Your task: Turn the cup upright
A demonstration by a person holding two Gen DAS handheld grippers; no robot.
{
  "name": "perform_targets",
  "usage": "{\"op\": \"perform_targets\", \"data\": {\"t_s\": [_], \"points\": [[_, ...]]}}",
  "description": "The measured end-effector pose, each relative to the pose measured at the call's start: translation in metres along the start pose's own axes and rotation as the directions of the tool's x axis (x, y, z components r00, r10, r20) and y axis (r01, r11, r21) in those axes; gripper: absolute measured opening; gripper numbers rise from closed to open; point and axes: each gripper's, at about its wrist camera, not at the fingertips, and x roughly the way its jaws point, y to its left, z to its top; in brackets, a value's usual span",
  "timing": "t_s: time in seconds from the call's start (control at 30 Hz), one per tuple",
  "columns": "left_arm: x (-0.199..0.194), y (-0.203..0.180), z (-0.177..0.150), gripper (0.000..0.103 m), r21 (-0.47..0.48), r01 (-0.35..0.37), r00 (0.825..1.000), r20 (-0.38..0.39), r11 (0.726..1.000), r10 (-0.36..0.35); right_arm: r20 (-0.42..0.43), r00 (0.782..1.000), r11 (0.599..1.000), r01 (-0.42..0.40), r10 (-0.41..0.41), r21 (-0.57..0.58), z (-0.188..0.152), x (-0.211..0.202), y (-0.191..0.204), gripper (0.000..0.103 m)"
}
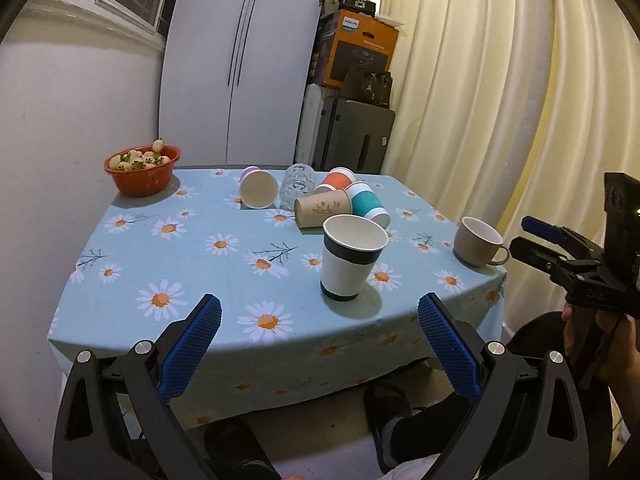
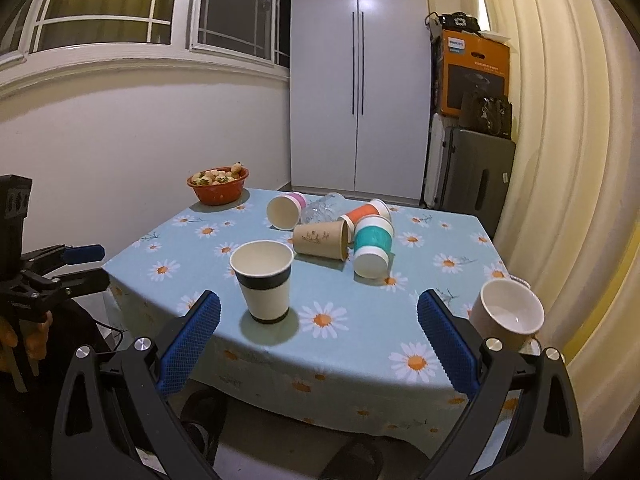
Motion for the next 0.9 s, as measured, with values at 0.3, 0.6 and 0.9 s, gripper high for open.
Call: {"op": "perform_targets", "data": {"t_s": [0.3, 0.6, 0.9], "points": [[-0.003, -0.006, -0.008, 0.096, 0.028, -0.035, 0.999, 0.039, 0.999, 0.034, 0.006, 0.999, 0.999, 0.032, -0.032, -0.018, -0.009, -0.001, 0.007, 0.098], [0.0, -0.01, -0.009, 0.096, 0.04, -0.035, 0.999, 0.034, 0.999, 0.033, -0.001, 0.999, 0.999, 0.037, -0.037, -0.009, -0.01, 0.0, 0.006, 0.098], [0.0, -0.009, -0.011, 0.096, 0.035, -0.032, 0.999, 0.027, 0.999, 0.031, -0.004, 0.998, 0.997, 0.057, -0.057, -0.059, -0.011, 0.003, 0.015, 0.098]]}}
